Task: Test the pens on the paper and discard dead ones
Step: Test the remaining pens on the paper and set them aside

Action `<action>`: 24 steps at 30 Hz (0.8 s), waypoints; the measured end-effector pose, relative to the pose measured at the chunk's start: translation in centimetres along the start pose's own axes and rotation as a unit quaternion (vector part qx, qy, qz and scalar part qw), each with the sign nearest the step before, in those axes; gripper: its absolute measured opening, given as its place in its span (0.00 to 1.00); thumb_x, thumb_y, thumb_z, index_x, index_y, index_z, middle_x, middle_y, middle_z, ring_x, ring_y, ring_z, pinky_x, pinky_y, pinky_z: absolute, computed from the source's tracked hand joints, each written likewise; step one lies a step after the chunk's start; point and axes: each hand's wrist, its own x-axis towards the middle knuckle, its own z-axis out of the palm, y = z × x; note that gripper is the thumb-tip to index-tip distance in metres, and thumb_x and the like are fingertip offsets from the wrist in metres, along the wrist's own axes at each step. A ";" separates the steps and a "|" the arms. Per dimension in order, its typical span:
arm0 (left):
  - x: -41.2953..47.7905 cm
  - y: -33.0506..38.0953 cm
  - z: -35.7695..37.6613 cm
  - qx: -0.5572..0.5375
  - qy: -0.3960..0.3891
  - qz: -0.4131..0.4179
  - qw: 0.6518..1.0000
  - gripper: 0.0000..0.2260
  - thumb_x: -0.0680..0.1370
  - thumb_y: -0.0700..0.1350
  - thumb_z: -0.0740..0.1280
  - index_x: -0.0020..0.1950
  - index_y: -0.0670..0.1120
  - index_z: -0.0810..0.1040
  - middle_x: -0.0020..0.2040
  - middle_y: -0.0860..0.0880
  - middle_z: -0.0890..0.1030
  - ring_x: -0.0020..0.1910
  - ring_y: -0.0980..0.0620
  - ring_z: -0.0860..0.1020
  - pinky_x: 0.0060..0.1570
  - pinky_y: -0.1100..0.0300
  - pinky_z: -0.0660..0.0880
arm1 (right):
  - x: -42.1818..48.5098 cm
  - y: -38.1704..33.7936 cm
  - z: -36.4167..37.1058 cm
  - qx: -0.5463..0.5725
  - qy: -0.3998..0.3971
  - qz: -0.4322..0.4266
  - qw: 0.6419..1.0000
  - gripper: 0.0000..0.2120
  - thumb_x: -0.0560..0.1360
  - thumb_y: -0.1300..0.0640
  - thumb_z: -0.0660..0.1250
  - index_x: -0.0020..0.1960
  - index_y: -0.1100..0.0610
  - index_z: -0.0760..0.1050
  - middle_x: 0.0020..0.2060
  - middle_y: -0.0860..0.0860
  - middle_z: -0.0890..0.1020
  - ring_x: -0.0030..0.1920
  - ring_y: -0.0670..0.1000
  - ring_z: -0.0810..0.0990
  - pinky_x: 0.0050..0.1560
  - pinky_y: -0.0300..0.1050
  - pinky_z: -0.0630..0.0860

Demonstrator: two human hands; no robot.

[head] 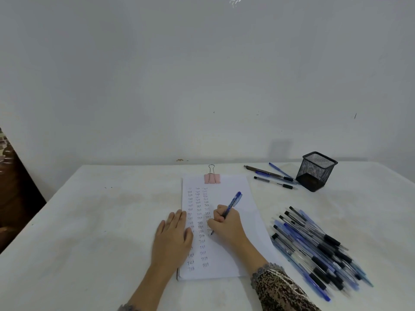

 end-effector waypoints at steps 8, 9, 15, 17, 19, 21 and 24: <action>-0.1 -0.1 0.0 -0.007 0.002 0.006 1.000 0.24 0.82 0.51 0.47 0.76 0.49 0.47 0.77 0.53 0.48 0.76 0.55 0.46 0.73 0.59 0.42 | 0.2 0.1 -0.2 -0.007 0.005 0.002 1.000 0.25 0.62 0.76 0.61 0.22 0.50 0.54 0.24 0.43 0.59 0.27 0.43 0.57 0.31 0.31 0.59; -0.1 -0.1 0.1 -0.006 0.000 0.008 1.000 0.24 0.81 0.52 0.45 0.76 0.49 0.47 0.77 0.53 0.48 0.76 0.55 0.46 0.73 0.59 0.42 | 0.2 0.2 -0.3 -0.008 0.005 0.003 1.000 0.25 0.62 0.76 0.61 0.23 0.50 0.54 0.24 0.43 0.59 0.27 0.43 0.57 0.31 0.31 0.59; 0.2 -0.3 0.3 0.002 0.002 0.007 1.000 0.26 0.79 0.54 0.41 0.76 0.48 0.47 0.77 0.53 0.48 0.76 0.55 0.46 0.73 0.59 0.43 | -0.2 0.0 -0.1 0.001 0.017 -0.013 1.000 0.25 0.63 0.77 0.59 0.25 0.51 0.53 0.24 0.43 0.59 0.27 0.42 0.58 0.32 0.29 0.60; 0.1 -0.3 0.4 0.003 0.005 0.009 1.000 0.30 0.76 0.58 0.38 0.76 0.48 0.47 0.77 0.53 0.49 0.76 0.55 0.47 0.73 0.59 0.43 | -0.2 -0.2 -0.4 0.065 0.015 0.013 0.998 0.24 0.63 0.77 0.59 0.25 0.51 0.54 0.25 0.44 0.59 0.26 0.42 0.57 0.28 0.30 0.59; 0.0 -0.4 0.4 0.002 0.009 0.012 1.000 0.41 0.66 0.61 0.30 0.76 0.48 0.49 0.77 0.53 0.50 0.76 0.54 0.47 0.73 0.58 0.44 | -0.2 -0.6 -1.1 0.217 0.013 0.062 0.974 0.22 0.63 0.72 0.64 0.25 0.51 0.57 0.22 0.46 0.60 0.22 0.44 0.57 0.22 0.33 0.56; 0.1 -0.4 0.6 0.007 0.016 0.011 1.000 0.44 0.62 0.60 0.27 0.76 0.48 0.49 0.77 0.53 0.50 0.76 0.54 0.48 0.73 0.58 0.44 | 0.2 -0.9 -1.9 0.357 0.021 0.112 0.927 0.22 0.71 0.58 0.68 0.24 0.52 0.59 0.20 0.47 0.61 0.19 0.44 0.57 0.19 0.34 0.53; 0.2 -0.4 0.6 0.004 0.019 0.010 1.000 0.45 0.61 0.60 0.27 0.76 0.48 0.49 0.77 0.53 0.50 0.76 0.55 0.48 0.73 0.58 0.44 | 0.6 -0.9 -2.4 0.421 0.033 0.152 0.893 0.24 0.79 0.41 0.50 0.29 0.53 0.63 0.19 0.46 0.60 0.17 0.44 0.55 0.20 0.35 0.51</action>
